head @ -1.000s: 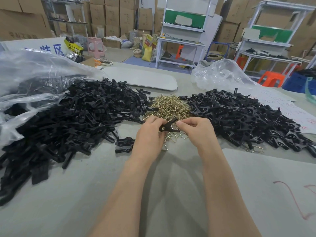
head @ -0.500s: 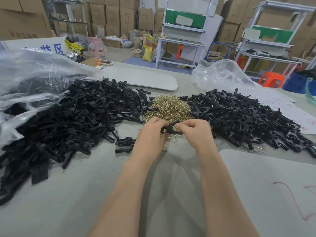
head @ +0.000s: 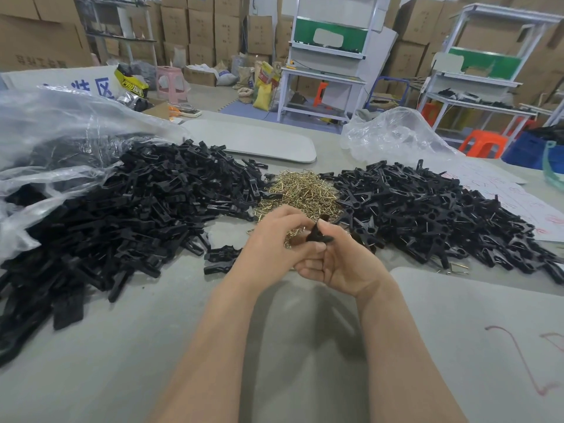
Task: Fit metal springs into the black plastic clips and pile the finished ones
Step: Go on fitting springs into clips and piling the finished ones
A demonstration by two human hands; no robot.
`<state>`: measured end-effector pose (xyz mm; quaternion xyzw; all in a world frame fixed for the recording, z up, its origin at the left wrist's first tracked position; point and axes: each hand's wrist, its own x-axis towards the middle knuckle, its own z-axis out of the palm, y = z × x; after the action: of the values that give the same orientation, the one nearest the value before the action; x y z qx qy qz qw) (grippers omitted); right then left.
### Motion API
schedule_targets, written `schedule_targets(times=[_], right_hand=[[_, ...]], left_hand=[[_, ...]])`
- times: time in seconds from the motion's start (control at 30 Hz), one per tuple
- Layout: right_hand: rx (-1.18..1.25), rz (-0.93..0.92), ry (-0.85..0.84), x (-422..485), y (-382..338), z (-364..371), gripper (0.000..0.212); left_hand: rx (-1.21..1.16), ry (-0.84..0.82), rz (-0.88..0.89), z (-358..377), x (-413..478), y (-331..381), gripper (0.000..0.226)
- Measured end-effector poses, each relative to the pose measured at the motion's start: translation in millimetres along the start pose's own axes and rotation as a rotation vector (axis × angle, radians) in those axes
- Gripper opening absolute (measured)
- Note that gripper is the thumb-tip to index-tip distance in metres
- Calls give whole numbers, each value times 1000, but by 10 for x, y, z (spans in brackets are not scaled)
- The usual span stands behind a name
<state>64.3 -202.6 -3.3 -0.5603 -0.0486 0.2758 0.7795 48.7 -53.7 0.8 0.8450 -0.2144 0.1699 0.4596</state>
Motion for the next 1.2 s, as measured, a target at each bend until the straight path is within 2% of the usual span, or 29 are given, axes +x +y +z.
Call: schedule_targets(times=[0.1,0.2,0.33,0.37,0.47,0.53,0.6,0.63,0.67,0.7,0.73,0.77,0.8,0.83,0.93,0.97,1.0,1.1,1.2], right_hand=[[-26,-37,24,36,21,21,37],[-41,-21,22,40,34,16,40],[-78,-5,101,21,-31,-35,70],[-157,-32,145,21,-43,-53,64],[-509,-80,249,48,-58,5,13],[-678,-148,476,145,-108,28,6],[-651,-366,834,247,-288,33,25],[-508,-499,960,276,-425,42,46],[-343,-588,996,303,-546,70,71],[-279,-620,1013,334,-617,83,89],[-365,-601,1042,363,-639,110,99],[-555,-541,1062,397,-598,162,100],[-769,-476,1032,421,-498,223,98],[-953,-445,912,430,-371,289,94],[-1217,-315,251,461,-18,556,76],[-1351,-241,109,494,79,641,72],[-1497,-188,45,531,150,711,66],[-1719,-222,175,593,225,851,47],[-1683,-319,319,600,258,856,34]], left_hand=[[-49,8,2,-4,1,1,30],[-104,-10,-42,-13,-23,-8,25],[-51,23,-130,5,-22,-49,14],[9,11,-149,20,-18,-67,17],[95,-78,-201,85,-14,-113,29],[120,-51,-246,107,1,-126,41],[73,167,-299,67,23,-118,43],[-14,334,-323,25,35,-106,37],[-128,506,-346,-25,43,-96,28],[-240,663,-373,-78,48,-90,20],[-347,797,-407,-130,52,-91,15],[-459,913,-443,-180,61,-106,13],[-576,1013,-485,-226,71,-123,14],[-673,1097,-521,-266,76,-143,16],[-724,1230,-527,-332,73,-173,23],[-714,1243,-509,-336,72,-170,25],[-706,1250,-501,-333,70,-163,26],[-713,1254,-519,-314,69,-155,27],[-705,1233,-543,-301,78,-186,22]])
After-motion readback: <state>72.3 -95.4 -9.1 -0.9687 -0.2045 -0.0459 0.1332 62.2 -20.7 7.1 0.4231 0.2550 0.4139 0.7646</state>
